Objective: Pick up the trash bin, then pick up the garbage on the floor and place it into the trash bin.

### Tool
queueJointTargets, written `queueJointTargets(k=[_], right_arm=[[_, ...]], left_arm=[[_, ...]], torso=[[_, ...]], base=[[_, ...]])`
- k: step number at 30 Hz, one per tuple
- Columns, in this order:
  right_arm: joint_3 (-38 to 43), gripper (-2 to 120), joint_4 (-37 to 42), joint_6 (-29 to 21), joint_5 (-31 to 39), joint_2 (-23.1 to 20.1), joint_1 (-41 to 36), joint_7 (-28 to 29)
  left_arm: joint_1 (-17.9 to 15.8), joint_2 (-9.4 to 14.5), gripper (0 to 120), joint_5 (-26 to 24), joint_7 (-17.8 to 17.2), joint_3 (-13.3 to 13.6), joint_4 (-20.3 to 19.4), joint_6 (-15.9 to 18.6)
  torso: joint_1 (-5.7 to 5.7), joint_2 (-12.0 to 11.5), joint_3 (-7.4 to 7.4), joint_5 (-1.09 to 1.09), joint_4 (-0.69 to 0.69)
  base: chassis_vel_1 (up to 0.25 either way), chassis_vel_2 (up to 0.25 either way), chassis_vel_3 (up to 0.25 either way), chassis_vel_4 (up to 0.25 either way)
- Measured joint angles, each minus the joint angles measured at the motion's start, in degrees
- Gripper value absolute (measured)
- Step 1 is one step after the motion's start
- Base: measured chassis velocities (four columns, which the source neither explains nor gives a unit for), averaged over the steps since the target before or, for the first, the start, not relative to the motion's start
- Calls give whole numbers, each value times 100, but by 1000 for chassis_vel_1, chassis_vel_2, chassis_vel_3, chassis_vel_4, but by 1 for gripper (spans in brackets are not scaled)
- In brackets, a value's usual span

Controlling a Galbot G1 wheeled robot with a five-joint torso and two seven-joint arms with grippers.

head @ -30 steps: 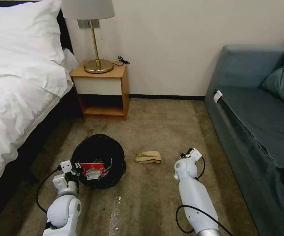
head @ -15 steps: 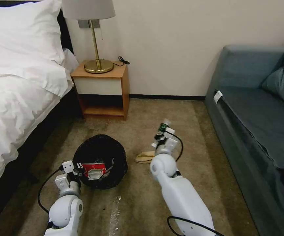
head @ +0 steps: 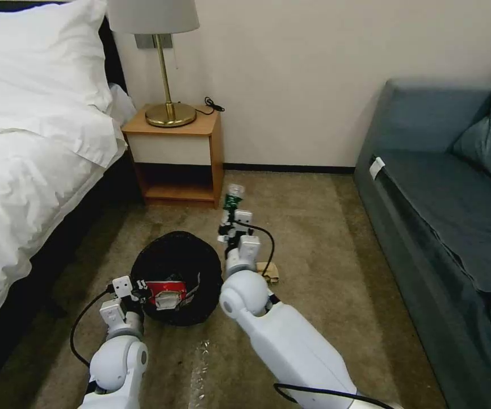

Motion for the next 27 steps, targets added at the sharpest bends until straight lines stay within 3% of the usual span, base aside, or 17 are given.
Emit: queueJointTargets(k=[22,27], right_arm=[[-493,3,-446,275,-1026,169,-801,-42],[-545,12,-523,277,-1163,175,-922,-20]], left_arm=[[-15,-25,3,11,-59,56,-145,47],[-24,-38,3,16,-62,72,-144,48]], torso=[[0,0,0,0,0],[0,0,0,0,0]], base=[[0,0,0,0],[0,0,0,0]])
